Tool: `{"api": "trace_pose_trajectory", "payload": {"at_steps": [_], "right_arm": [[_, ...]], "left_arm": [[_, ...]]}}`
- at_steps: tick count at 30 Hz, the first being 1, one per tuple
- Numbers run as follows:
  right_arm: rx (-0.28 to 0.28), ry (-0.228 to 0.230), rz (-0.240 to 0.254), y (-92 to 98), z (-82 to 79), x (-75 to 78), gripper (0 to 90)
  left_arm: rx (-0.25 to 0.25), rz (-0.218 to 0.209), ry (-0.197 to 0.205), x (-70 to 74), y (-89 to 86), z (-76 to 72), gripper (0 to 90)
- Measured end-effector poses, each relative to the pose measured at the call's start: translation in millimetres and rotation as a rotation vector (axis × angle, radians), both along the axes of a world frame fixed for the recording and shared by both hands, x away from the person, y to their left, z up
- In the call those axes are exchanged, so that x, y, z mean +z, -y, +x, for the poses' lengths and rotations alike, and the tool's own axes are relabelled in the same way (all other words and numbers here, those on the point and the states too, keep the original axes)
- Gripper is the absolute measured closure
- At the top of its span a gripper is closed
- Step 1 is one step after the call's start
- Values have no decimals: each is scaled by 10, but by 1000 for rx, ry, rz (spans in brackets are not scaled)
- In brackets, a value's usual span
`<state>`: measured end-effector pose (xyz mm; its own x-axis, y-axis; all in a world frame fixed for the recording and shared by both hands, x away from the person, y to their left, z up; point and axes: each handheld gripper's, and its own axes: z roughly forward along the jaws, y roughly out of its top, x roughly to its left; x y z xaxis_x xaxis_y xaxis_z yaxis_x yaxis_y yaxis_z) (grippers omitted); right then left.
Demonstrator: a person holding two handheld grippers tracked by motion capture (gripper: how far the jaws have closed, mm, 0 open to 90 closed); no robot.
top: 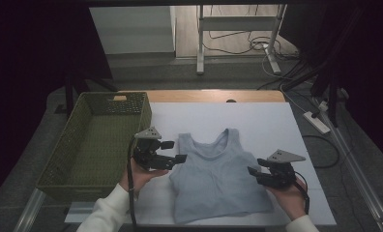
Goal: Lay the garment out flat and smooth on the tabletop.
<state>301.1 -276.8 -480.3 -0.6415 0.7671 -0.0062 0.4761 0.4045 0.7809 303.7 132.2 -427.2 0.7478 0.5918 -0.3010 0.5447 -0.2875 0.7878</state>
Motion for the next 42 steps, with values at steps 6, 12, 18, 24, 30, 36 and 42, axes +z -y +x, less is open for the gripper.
{"api": "trace_pose_trajectory", "payload": {"at_steps": [6, 12, 18, 24, 30, 36, 42], "right_arm": [[-72, -31, -4, 125, 119, -77, 461], [-92, -96, -11, 146, 272, -176, 440], [-78, -147, -64, 110, 320, -272, 444], [-57, -194, -63, 80, 330, -329, 499], [-43, -219, -42, 83, 326, -325, 597], [9, -213, -53, 51, 306, -313, 763], [19, -190, -48, 59, 290, -281, 788]], "left_arm": [[0, -1, 0, 0, 0, 1, 231], [-1, -1, -2, -7, 6, 3, 230], [-4, 1, -1, -7, 12, -1, 231], [-5, 2, 0, -7, 11, -2, 231], [-6, 4, 0, -8, 16, -3, 231], [-9, 9, 0, -14, 29, -4, 231], [-11, 13, -2, -26, 41, -6, 231]]}}
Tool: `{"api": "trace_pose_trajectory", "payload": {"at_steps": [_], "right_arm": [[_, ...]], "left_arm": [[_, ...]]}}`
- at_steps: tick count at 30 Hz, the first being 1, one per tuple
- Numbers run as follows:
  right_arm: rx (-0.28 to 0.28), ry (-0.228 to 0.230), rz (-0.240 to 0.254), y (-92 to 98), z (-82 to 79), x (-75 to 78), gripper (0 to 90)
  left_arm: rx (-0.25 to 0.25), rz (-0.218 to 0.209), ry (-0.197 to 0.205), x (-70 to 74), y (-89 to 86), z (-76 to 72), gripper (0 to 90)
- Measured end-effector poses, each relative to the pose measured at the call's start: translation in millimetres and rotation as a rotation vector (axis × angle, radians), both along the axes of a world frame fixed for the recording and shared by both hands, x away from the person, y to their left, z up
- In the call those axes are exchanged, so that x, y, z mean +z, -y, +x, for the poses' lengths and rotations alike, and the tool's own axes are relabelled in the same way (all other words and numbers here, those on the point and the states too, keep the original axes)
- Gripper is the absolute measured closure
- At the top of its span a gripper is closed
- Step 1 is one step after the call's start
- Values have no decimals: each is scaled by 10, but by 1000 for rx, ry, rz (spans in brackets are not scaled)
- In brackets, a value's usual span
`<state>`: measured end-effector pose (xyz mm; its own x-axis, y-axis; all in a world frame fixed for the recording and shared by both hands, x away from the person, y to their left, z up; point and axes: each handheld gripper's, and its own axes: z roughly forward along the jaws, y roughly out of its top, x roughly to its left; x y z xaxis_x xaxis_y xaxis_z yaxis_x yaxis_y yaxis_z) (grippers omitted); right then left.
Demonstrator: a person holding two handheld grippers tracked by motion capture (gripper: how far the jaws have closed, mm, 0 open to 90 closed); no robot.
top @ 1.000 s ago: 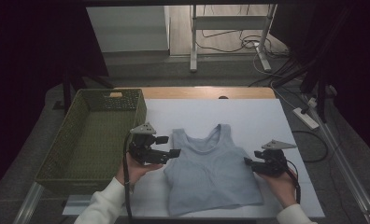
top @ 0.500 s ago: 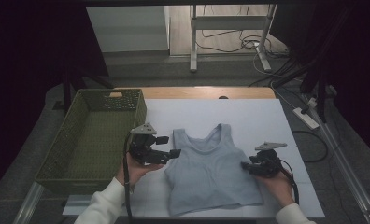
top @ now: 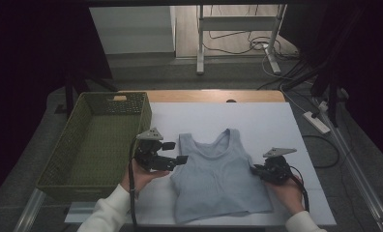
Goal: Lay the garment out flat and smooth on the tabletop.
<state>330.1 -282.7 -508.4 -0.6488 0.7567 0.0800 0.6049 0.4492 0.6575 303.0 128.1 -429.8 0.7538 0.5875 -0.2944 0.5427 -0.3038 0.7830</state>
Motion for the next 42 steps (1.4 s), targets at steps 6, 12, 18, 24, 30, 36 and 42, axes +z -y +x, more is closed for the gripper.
{"api": "trace_pose_trajectory", "payload": {"at_steps": [6, 12, 18, 24, 30, 36, 42], "right_arm": [[-16, 40, 7, 62, -19, 75, 799], [-57, 53, 0, 198, -38, 104, 801], [-100, 53, -4, 362, -103, 101, 802], [-149, 59, -15, 493, -220, 110, 802], [-166, 57, 9, 551, -308, 136, 800], [-157, 86, 12, 519, -275, 134, 772], [-182, 152, 25, 506, -263, 205, 568]], "left_arm": [[3, 3, 1, -1, 6, -3, 228], [8, 2, 3, 0, -2, -1, 225], [7, 1, 3, 3, 4, -3, 225], [-3, 0, 2, -2, 38, 18, 225], [-13, 5, -2, -14, 74, 43, 225], [-9, 8, -2, -24, 81, 43, 225], [5, 8, -2, -31, 67, 34, 225]]}}
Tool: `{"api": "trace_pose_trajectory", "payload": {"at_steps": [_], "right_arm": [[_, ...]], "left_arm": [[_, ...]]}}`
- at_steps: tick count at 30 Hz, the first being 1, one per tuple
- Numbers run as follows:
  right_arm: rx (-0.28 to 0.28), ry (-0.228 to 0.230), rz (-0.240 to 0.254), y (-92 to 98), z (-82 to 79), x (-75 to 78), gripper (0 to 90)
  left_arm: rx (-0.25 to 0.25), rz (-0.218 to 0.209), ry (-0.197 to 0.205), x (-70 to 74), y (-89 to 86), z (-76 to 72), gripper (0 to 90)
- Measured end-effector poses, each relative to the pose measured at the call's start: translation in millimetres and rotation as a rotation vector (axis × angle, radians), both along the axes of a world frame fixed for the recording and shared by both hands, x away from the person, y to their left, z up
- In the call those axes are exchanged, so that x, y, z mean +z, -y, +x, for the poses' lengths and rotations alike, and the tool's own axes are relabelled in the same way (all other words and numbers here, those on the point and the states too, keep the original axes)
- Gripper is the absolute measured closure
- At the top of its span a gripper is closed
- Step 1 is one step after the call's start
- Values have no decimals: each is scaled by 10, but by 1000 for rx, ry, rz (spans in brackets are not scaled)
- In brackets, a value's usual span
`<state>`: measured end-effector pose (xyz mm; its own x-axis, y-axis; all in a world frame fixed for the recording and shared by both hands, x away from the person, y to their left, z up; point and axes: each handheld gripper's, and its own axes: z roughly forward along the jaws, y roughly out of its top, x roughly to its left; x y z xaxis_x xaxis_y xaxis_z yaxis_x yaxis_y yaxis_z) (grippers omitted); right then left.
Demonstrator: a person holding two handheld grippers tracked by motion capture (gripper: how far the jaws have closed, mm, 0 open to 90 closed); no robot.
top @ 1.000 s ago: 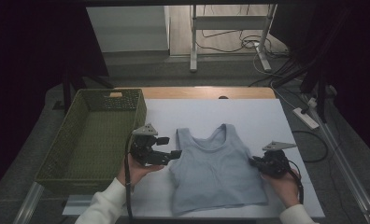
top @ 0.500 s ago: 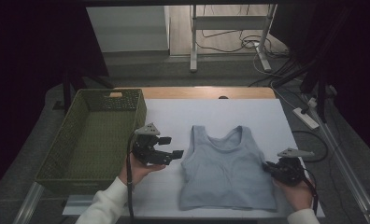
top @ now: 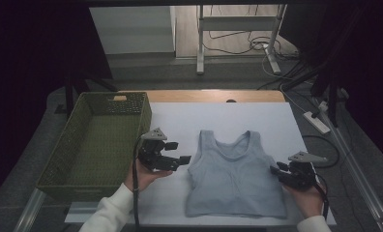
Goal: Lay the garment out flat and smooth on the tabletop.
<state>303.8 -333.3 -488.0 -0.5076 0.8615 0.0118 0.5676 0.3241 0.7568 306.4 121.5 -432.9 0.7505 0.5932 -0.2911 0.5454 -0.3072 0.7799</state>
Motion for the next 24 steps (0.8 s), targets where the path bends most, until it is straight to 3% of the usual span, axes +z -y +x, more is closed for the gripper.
{"api": "trace_pose_trajectory", "payload": {"at_steps": [3, 7, 24], "right_arm": [[12, 47, 52, -21, -15, 100, 505], [69, 87, 73, -119, -51, 188, 480], [243, 102, 76, -574, -157, 180, 459]], "left_arm": [[7, -2, 0, 3, -10, -3, 225], [16, -3, 2, 2, -15, -2, 218], [21, -3, 8, -8, -6, 18, 215]]}}
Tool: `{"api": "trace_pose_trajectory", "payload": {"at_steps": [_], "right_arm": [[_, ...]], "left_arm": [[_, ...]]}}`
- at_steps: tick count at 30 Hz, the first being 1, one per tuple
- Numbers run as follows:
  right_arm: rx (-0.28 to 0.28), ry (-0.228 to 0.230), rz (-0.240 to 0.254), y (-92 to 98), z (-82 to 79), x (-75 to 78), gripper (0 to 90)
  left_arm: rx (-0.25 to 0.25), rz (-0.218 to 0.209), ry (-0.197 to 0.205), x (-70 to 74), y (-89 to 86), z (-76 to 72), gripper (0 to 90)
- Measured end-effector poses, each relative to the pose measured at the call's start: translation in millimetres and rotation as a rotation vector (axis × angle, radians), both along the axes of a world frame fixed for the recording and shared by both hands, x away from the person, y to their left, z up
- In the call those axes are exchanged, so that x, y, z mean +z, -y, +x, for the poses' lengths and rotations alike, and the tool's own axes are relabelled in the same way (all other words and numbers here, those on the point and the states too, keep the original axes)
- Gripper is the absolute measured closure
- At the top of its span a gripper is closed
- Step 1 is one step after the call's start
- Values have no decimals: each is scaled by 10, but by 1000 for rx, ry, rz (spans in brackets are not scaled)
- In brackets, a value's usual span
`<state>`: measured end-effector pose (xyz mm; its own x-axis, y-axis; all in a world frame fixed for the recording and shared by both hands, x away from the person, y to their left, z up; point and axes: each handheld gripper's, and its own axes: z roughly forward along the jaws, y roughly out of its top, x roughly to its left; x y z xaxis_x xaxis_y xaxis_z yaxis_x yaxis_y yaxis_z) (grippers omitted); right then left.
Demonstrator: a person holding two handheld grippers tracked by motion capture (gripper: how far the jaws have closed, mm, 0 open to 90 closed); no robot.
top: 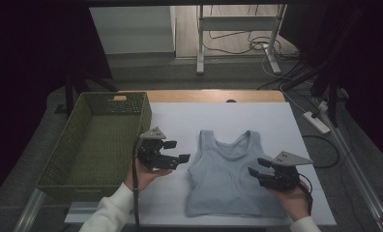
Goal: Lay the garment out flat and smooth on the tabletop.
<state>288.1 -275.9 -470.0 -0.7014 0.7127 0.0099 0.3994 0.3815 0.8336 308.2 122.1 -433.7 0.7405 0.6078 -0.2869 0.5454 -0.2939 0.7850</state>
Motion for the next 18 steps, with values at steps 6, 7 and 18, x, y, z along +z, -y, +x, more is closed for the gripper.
{"api": "trace_pose_trajectory", "payload": {"at_steps": [6, 7, 18], "right_arm": [[68, 11, 0, -219, -62, 5, 452], [80, 10, -2, -251, -74, 6, 451], [197, 9, -16, -594, -194, -25, 445]], "left_arm": [[5, -1, 5, 1, 6, -4, 213], [8, -1, 6, 2, 6, -3, 213], [12, -2, 4, -4, 13, 3, 210]]}}
